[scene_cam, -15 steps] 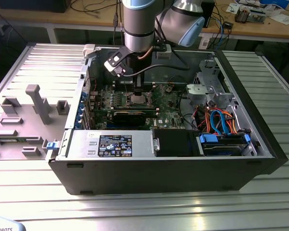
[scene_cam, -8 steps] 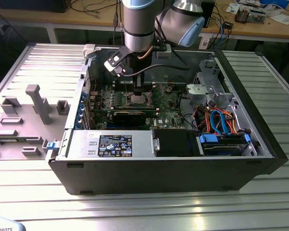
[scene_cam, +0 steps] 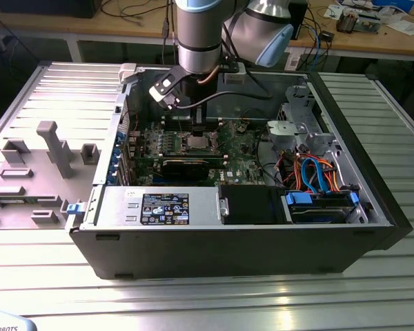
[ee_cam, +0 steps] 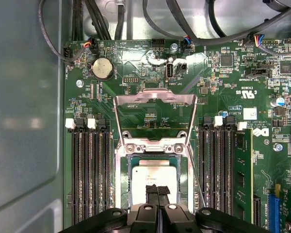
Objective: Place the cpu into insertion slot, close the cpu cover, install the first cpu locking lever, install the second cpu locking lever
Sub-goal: 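Close the cpu cover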
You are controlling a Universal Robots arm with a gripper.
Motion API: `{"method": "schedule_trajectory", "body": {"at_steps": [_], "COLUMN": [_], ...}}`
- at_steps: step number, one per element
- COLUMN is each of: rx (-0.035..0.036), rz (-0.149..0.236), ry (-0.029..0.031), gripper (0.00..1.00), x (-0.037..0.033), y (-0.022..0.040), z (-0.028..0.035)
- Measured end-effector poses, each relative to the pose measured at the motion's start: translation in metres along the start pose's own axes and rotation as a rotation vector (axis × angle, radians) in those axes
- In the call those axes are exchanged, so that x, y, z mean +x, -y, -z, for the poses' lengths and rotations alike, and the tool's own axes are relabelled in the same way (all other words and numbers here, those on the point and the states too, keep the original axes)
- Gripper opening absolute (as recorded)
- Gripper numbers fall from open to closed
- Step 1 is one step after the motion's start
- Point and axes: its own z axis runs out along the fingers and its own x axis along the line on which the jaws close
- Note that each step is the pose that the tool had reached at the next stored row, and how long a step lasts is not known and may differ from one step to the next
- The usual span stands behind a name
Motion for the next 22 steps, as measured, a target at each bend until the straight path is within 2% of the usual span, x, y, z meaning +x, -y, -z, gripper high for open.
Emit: {"method": "schedule_trajectory", "body": {"at_steps": [20, 22], "rx": [0.0000, 0.0000], "rz": [0.000, 0.000], "ry": [0.0000, 0.0000], "gripper": [0.11, 0.11], "x": [0.0001, 0.0001], "y": [-0.0002, -0.0003], "z": [0.0053, 0.0079]}}
